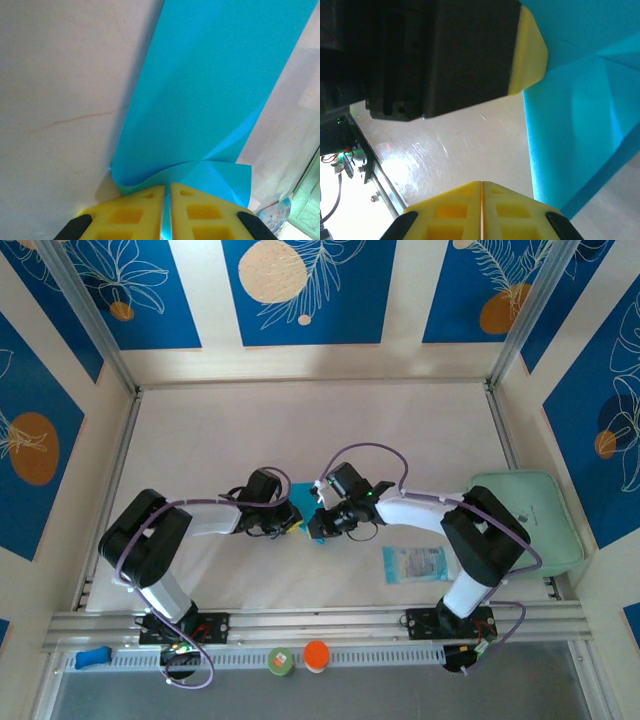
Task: Fold a paper plane with a square sheet of paper (pick it up from the middle)
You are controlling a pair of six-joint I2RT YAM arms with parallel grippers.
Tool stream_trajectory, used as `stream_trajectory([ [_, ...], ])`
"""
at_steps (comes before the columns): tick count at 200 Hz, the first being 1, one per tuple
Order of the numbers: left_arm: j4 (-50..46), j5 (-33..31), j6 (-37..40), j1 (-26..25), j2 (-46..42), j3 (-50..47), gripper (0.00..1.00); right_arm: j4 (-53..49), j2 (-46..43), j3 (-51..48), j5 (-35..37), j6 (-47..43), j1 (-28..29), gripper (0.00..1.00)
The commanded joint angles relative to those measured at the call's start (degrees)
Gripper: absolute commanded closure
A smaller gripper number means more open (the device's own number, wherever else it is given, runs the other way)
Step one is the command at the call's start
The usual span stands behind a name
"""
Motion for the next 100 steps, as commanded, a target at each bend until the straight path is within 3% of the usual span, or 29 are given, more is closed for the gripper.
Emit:
stream_trajectory([
  [1, -5.7, -1.3, -0.4, -0.6, 2.3, -0.3, 0.85, -0.9, 1.5, 1.9, -1.3, 0.3, 0.5, 0.92],
  [100, -7.3, -1.6, -1.2, -0.6, 2.7, -0.1, 0.85, -5.1, 5.2, 4.0, 2.7, -0.9, 0.8, 0.93],
])
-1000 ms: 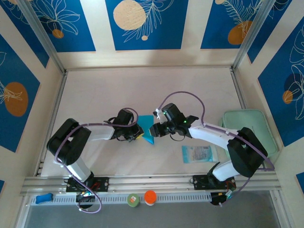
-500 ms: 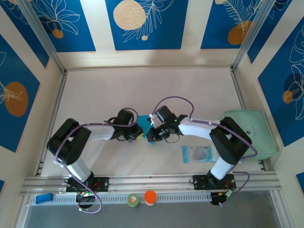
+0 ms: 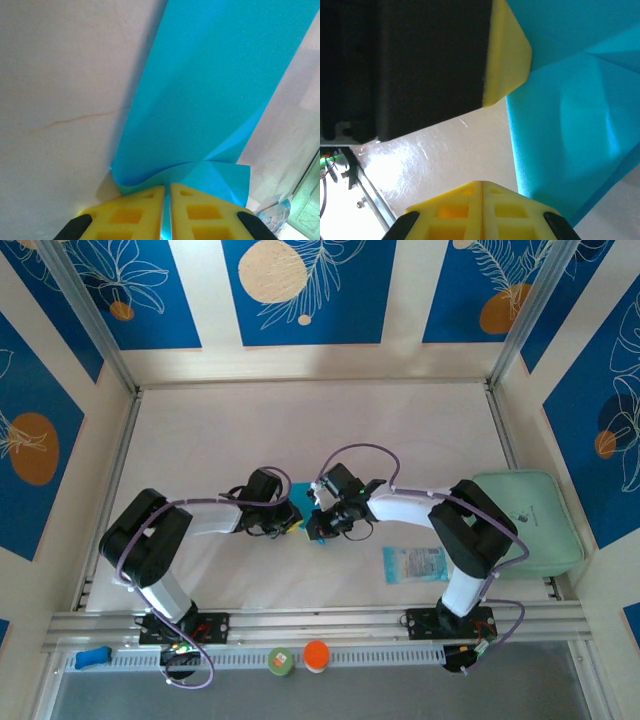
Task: Fold a paper plane with a square sheet of paper (pick it up from the middle)
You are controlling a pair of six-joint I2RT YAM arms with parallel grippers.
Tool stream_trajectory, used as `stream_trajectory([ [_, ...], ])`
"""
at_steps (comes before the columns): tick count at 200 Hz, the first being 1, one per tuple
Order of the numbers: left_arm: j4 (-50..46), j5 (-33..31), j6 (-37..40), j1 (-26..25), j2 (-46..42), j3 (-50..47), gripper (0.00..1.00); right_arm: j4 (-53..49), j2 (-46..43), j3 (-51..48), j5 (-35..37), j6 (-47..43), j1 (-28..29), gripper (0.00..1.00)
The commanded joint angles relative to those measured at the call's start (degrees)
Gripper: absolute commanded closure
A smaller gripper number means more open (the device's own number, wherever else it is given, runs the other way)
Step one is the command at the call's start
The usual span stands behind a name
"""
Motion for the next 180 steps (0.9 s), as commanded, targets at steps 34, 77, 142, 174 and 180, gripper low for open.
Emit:
stream_trajectory([
  [34, -6.3, -1.5, -0.7, -0.6, 2.5, -0.6, 0.85, -3.2, 2.0, 1.9, 0.7, -0.8, 0.1, 0.94],
  [77, -6.4, -1.4, -0.7, -0.6, 2.6, -0.6, 0.85, -4.2, 3.1, 2.5, 0.6, -1.1, 0.0, 0.94],
  [142, -6.5, -1.3, -0.6, -0.5, 2.5, -0.6, 0.85, -5.2, 4.6, 3.1, -0.3, -2.0, 0.0, 0.94],
  [174, -6.5, -1.3, -0.6, -0.6, 2.4, -0.6, 0.85, -5.4, 5.4, 3.6, -2.1, -2.5, -0.1, 0.94],
  [180, -6.5, -1.3, -0.6, -0.5, 2.4, -0.6, 0.85, -5.5, 5.5, 3.6, -2.5, -2.5, -0.1, 0.94],
])
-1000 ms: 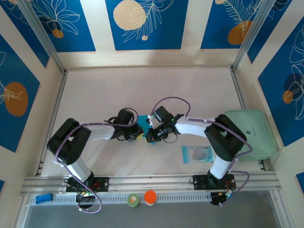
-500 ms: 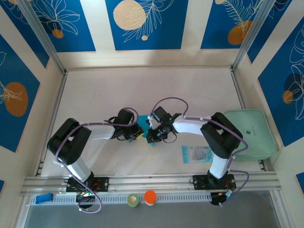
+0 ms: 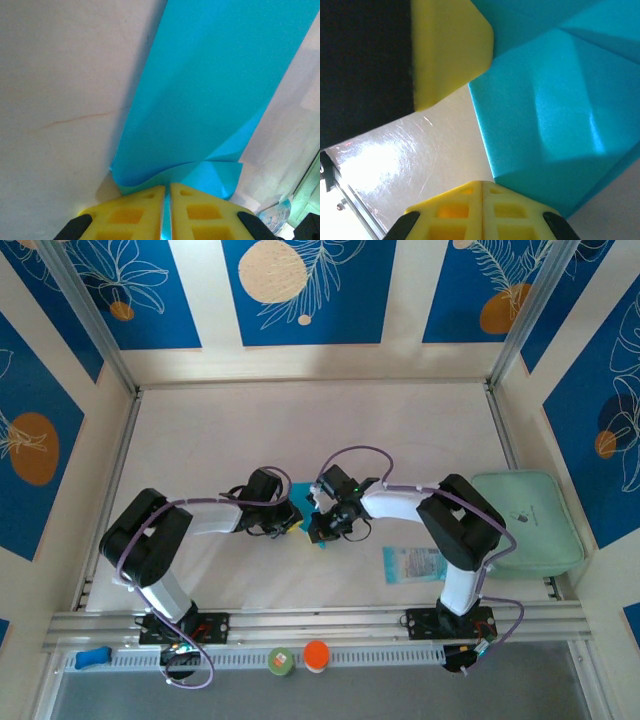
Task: Fold a paper plane with a square sheet of paper (pick it up from the middle)
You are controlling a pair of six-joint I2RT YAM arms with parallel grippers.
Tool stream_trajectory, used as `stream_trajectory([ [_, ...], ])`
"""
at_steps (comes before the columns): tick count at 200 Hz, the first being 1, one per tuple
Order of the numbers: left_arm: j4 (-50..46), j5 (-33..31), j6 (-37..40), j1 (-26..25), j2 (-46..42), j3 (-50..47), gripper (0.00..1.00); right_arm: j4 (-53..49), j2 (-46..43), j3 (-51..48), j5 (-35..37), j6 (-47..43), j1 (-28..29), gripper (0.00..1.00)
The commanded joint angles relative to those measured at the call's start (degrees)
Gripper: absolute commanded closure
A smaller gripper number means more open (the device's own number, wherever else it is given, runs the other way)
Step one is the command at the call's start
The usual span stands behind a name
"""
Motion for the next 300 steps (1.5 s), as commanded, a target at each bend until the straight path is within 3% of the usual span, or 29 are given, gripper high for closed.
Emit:
stream_trajectory([
  [1, -6.3, -1.3, -0.6, -0.5, 2.3, -0.7, 0.85, -1.7, 1.3, 1.5, -3.0, -1.3, 0.0, 0.94],
  [62, -6.5, -1.4, -0.5, -0.5, 2.1, -0.6, 0.85, -2.0, 1.0, 1.7, -4.3, -1.6, 0.0, 0.94],
  [115, -6.9, -1.5, -0.4, -0.5, 2.0, -0.8, 0.85, -0.9, -7.0, -0.6, 0.8, -1.4, -0.8, 0.94],
  [300, -5.8, -0.8, 0.2, -0.5, 1.1, 1.2, 0.85, -4.2, 2.5, 2.4, -0.2, -3.6, -0.4, 0.94],
])
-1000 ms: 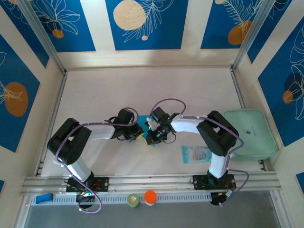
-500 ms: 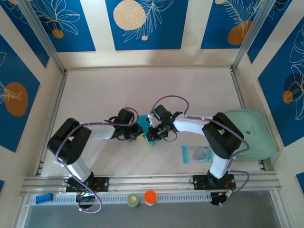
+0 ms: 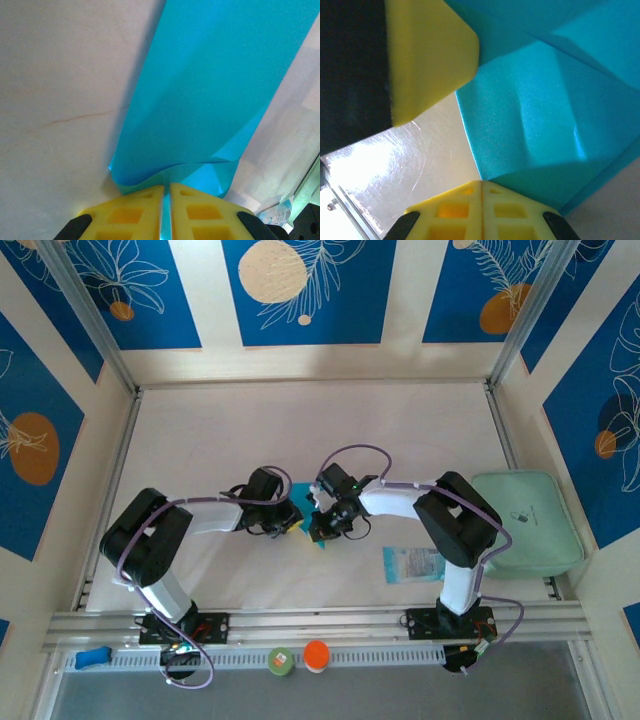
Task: Fold a paper plane with a square sheet of paper (pick it up from the middle)
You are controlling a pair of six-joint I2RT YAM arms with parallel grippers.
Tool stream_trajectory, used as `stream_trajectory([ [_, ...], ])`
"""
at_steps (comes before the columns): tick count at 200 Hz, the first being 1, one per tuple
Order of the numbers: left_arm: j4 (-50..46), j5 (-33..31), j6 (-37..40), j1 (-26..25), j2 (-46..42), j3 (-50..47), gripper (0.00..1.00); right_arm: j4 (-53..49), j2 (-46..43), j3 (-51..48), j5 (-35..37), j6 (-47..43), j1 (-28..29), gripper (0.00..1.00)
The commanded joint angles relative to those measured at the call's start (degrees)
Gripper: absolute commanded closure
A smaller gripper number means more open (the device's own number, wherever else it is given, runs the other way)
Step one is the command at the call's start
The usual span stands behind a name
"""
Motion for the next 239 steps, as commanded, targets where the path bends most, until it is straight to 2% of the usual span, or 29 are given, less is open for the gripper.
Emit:
stream_trajectory([
  [1, -4.4, -0.8, 0.2, -0.4, 0.9, 0.4, 0.85, -2.4, 1.3, 0.8, -0.7, -1.2, 0.2, 0.94],
  [56, 2.7, 0.3, 5.0, -0.5, -5.2, -0.5, 0.79, -3.8, 2.1, 0.1, 0.1, -3.2, -0.4, 0.95],
  [89, 7.2, 1.1, 5.7, -1.8, -5.6, -3.9, 0.83, -4.5, 2.9, 0.5, -1.1, -6.0, -1.0, 0.96],
  [133, 8.2, 1.1, 6.7, -3.6, -3.6, -3.8, 0.86, -4.6, 3.6, 1.2, -2.7, -6.8, -1.5, 0.96],
  [188, 4.3, -1.7, 7.5, -3.8, -0.6, -3.0, 0.87, -4.6, 3.8, 0.9, -2.7, -6.6, -1.9, 0.96],
  [239, -4.7, -6.0, 5.7, -3.7, 0.0, -1.6, 0.89, -5.2, 1.1, -1.6, -4.5, -6.4, -1.9, 0.96],
])
